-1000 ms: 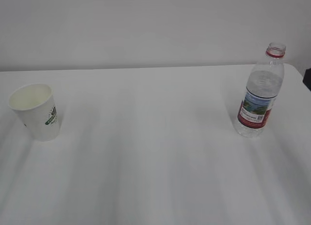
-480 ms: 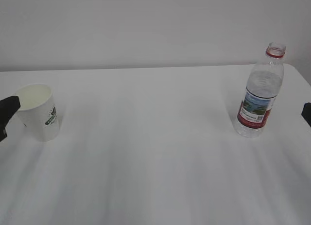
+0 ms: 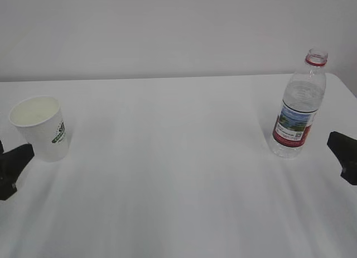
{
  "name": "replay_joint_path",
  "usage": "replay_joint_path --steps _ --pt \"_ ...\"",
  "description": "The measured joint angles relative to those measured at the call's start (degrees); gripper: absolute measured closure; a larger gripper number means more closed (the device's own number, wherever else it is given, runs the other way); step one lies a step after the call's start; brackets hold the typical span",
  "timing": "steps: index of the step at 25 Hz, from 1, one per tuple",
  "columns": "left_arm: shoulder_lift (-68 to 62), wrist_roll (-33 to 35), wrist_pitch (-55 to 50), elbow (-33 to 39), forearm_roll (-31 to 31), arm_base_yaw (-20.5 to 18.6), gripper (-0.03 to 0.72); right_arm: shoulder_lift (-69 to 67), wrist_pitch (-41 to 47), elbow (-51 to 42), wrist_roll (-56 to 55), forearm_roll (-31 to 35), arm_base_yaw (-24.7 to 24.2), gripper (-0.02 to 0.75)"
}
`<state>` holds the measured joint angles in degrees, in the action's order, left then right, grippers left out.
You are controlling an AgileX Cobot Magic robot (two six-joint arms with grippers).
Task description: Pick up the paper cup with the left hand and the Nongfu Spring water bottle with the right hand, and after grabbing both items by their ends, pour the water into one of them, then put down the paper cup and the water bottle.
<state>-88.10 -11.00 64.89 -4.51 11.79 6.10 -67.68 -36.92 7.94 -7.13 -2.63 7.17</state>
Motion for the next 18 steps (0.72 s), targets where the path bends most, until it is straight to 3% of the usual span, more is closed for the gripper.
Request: replay_joint_path --steps 18 --pt "-6.3 -0.1 0.5 0.2 2.2 0.0 0.221 -26.6 -27.6 0.3 -0.6 -1.8 0.0 0.201"
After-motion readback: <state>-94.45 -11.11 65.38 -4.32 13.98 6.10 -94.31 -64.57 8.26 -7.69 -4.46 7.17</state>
